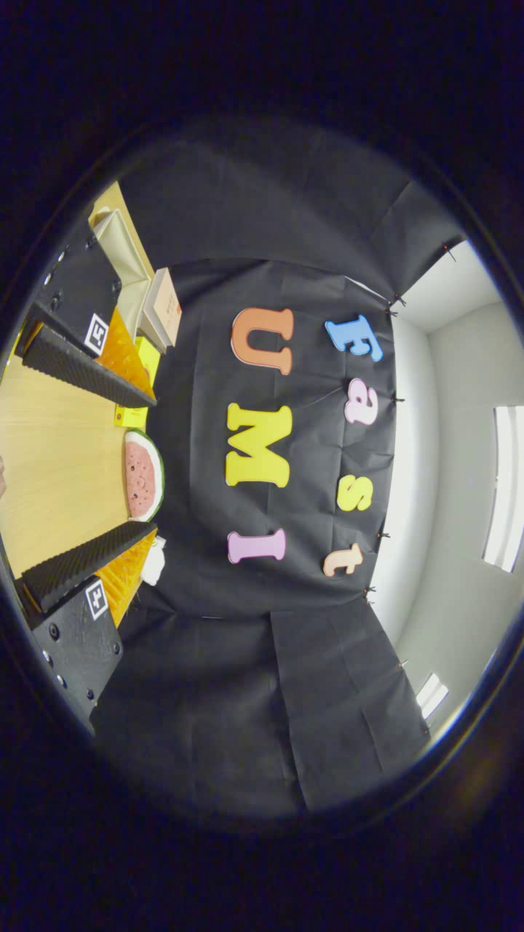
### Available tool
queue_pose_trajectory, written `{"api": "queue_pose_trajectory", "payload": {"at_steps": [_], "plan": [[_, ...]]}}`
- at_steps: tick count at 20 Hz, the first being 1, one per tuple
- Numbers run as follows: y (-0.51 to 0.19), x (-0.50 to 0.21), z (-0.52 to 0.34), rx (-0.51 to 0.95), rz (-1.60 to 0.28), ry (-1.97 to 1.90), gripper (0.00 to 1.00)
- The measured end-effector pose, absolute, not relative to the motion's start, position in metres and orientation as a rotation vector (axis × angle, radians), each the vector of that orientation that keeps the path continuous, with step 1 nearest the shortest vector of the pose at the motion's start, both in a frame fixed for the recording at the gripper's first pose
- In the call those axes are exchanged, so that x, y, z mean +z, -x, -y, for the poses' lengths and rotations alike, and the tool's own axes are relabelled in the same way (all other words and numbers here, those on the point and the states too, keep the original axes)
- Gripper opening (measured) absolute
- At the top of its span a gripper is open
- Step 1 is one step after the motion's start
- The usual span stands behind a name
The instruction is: Open the storage box then place both shoes into the box .Put the left shoe in first, then the right shoe, with the right side of both shoes facing outward in a uniform manner.
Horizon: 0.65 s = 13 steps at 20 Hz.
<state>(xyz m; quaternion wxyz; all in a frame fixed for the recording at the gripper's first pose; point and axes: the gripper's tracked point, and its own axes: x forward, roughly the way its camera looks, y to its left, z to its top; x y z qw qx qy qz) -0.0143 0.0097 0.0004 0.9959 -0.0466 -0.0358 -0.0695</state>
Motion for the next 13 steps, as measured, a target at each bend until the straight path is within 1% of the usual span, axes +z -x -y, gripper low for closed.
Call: {"api": "queue_pose_trajectory", "payload": {"at_steps": [6, 13], "plan": [[0.014, -0.017, 0.006, -0.138, 0.013, 0.072, 0.95], [0.017, -0.022, 0.008, -0.122, 0.000, 0.037, 0.95]]}}
